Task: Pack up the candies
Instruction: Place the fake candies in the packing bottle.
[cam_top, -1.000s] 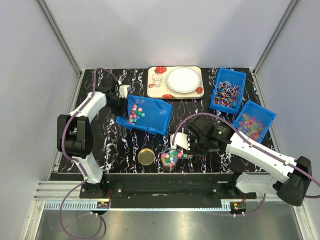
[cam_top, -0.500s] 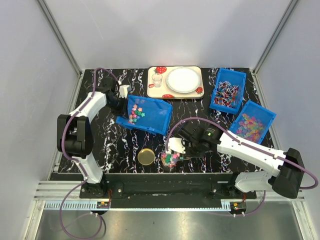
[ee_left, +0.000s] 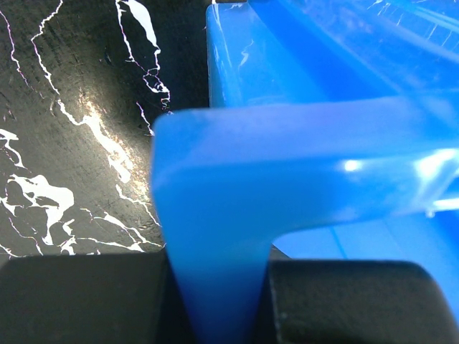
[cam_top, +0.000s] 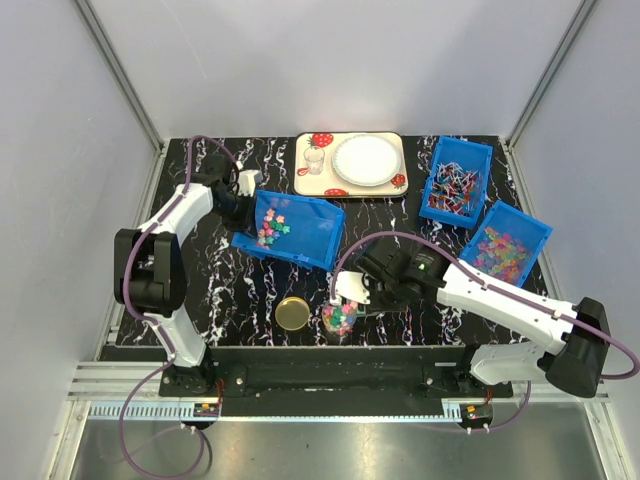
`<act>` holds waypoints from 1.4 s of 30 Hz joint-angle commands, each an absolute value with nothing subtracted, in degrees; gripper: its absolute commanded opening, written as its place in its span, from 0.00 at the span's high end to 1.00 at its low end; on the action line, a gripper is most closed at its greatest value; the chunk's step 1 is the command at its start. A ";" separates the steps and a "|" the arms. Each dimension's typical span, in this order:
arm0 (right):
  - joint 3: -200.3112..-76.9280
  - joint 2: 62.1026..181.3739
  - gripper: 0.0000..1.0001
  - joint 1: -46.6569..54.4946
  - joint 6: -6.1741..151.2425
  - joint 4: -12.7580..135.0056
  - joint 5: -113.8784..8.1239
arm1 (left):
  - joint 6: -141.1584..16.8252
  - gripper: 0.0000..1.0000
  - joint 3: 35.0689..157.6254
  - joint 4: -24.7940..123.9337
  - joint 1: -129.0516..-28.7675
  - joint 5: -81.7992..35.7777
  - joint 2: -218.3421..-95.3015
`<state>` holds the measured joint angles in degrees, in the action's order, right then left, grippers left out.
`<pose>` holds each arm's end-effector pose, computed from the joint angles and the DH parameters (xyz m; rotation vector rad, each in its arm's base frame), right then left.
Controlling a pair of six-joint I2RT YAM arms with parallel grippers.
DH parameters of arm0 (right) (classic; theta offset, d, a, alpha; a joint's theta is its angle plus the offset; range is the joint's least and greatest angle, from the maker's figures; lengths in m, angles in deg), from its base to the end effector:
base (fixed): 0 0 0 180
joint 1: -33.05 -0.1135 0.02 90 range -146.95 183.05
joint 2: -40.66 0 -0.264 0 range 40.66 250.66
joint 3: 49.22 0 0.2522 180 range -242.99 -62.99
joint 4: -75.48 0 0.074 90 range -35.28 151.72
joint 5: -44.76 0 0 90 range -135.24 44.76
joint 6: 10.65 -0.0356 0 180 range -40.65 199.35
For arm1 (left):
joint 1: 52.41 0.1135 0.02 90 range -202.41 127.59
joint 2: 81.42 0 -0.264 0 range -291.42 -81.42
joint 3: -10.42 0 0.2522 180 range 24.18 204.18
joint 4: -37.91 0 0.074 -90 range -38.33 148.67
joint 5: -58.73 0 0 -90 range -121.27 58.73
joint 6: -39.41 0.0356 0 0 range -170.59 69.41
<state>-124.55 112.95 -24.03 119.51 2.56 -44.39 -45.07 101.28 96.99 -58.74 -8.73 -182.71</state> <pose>0.1250 0.1921 0.2755 -2.0922 1.8482 0.0524 0.3534 -0.0529 0.2266 0.3806 2.7127 -0.5490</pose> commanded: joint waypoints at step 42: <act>-122.31 103.15 1.00 -25.05 118.02 2.57 -43.91 | -45.31 1.00 103.54 94.74 -58.74 -6.14 -179.24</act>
<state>-120.41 104.88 -24.34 118.66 2.00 -43.74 -45.07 101.28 96.99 -58.74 -8.75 -182.69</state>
